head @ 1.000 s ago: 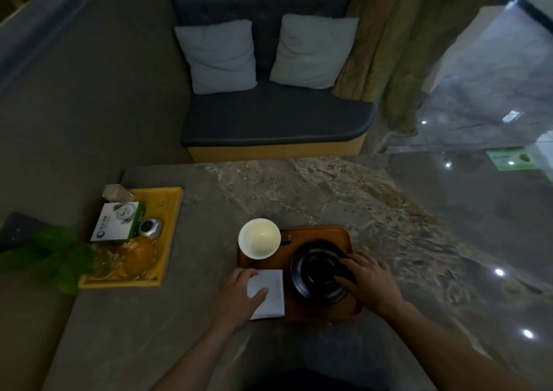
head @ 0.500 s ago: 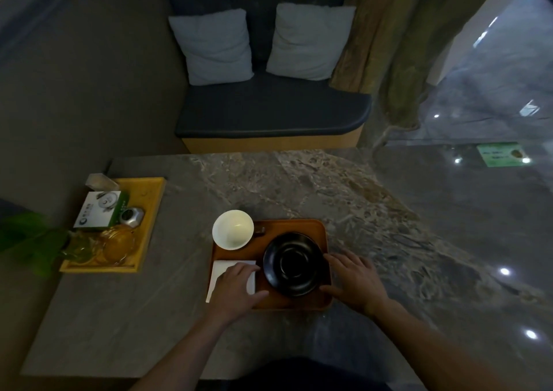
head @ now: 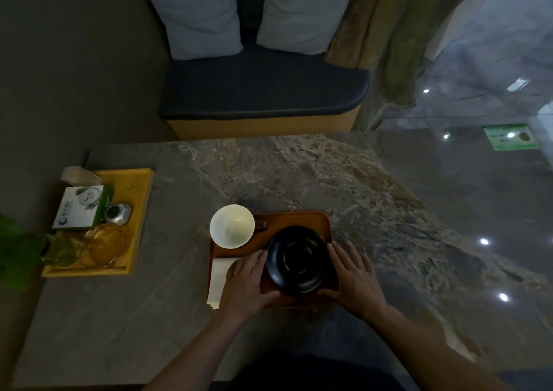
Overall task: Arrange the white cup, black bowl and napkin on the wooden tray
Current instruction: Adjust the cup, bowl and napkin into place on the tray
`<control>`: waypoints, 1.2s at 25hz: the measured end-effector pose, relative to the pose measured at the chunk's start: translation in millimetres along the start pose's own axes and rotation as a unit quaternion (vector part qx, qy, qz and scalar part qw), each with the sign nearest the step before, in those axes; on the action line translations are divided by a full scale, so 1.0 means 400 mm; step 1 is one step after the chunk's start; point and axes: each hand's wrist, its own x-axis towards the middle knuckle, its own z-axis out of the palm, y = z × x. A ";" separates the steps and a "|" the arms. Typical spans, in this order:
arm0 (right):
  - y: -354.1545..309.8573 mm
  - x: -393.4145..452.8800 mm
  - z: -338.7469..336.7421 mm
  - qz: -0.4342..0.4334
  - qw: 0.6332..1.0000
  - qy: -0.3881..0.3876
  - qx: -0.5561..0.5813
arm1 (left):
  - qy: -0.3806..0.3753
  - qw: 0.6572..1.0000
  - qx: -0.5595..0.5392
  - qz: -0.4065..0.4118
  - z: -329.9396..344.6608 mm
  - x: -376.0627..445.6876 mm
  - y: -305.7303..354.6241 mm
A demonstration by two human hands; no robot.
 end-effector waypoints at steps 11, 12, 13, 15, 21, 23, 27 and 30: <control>-0.013 0.009 0.022 0.026 0.998 0.023 0.048 | -0.008 0.998 0.051 -0.023 0.028 0.025 -0.014; -0.014 0.009 0.024 0.028 0.998 0.024 0.053 | -0.012 0.998 0.049 -0.026 0.026 0.027 -0.013; -0.014 0.010 0.025 0.030 0.998 0.025 0.059 | -0.016 0.998 0.049 -0.029 0.025 0.028 -0.011; -0.013 0.012 0.027 0.032 0.997 0.024 0.069 | -0.018 0.998 0.049 -0.033 0.022 0.030 -0.009; -0.013 0.014 0.028 0.038 0.995 0.026 0.090 | -0.012 0.999 0.036 -0.033 0.016 0.026 -0.005; -0.014 0.015 0.026 0.040 0.995 0.026 0.090 | -0.013 0.999 0.034 -0.036 0.014 0.026 -0.002; -0.014 0.015 0.027 0.037 0.995 0.034 0.092 | -0.016 0.999 0.034 -0.037 0.009 0.026 0.001; -0.016 0.015 0.028 0.038 0.994 0.044 0.093 | -0.018 0.998 0.036 -0.040 0.004 0.029 0.002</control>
